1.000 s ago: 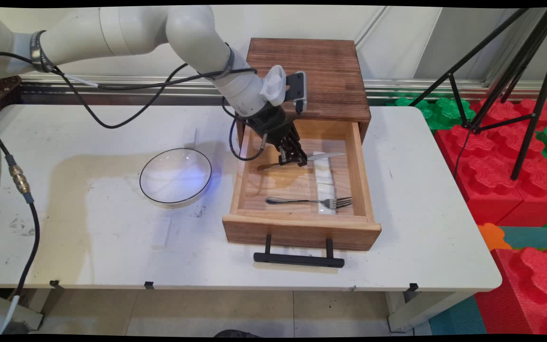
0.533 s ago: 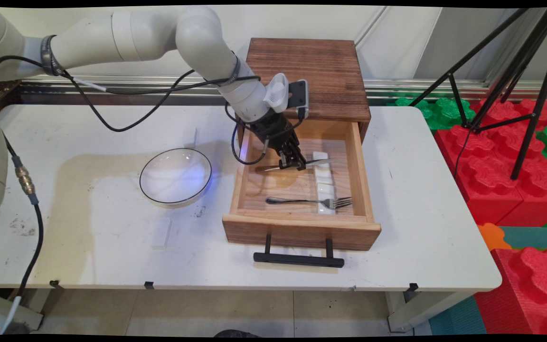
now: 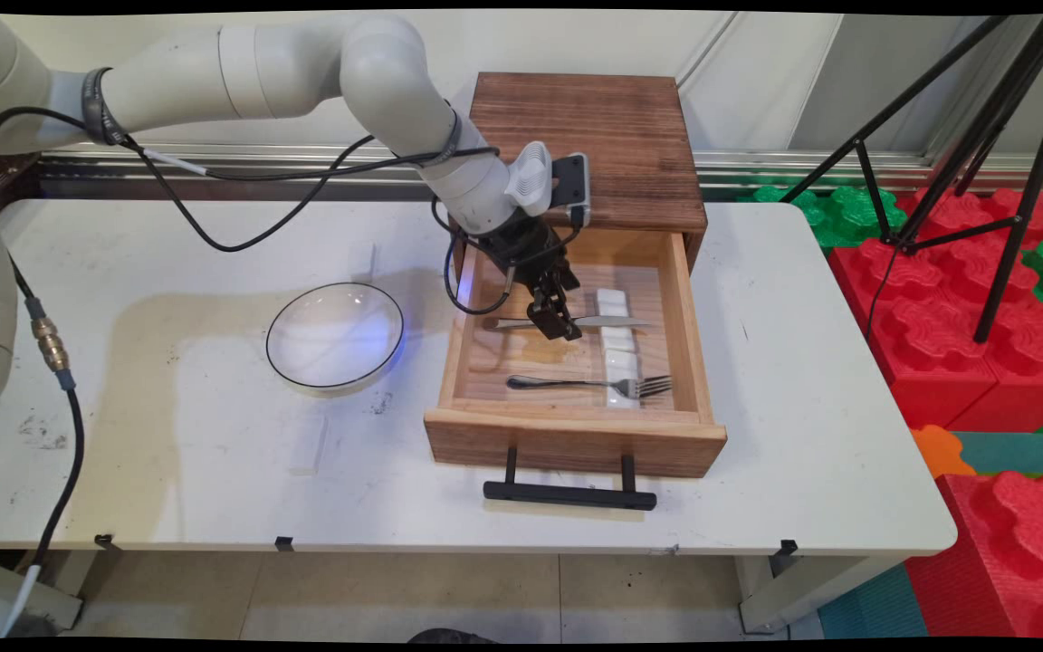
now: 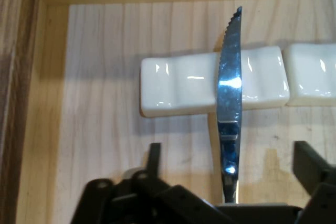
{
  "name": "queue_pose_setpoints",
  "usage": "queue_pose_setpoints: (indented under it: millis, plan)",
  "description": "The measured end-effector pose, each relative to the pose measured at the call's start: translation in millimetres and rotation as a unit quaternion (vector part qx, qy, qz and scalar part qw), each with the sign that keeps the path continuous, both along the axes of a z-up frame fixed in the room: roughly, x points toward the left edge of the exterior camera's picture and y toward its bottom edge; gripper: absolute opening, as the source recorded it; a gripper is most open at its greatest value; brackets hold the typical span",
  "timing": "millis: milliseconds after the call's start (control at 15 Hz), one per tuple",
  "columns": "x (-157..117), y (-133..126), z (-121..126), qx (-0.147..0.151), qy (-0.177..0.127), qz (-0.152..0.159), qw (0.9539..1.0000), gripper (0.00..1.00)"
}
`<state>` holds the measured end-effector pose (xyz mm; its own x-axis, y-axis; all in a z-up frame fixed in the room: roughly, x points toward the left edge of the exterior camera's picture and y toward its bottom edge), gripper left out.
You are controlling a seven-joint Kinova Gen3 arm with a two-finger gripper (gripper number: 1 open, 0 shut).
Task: Place the picked object into the drawer
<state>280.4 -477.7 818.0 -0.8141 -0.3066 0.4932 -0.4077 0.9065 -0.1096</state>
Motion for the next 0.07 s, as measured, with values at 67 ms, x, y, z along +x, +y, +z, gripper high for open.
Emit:
queue_pose_setpoints:
  millis: [67]
  plan:
    - [0.0,0.1,0.8,-0.001,0.001,0.001,1.0,1.0]
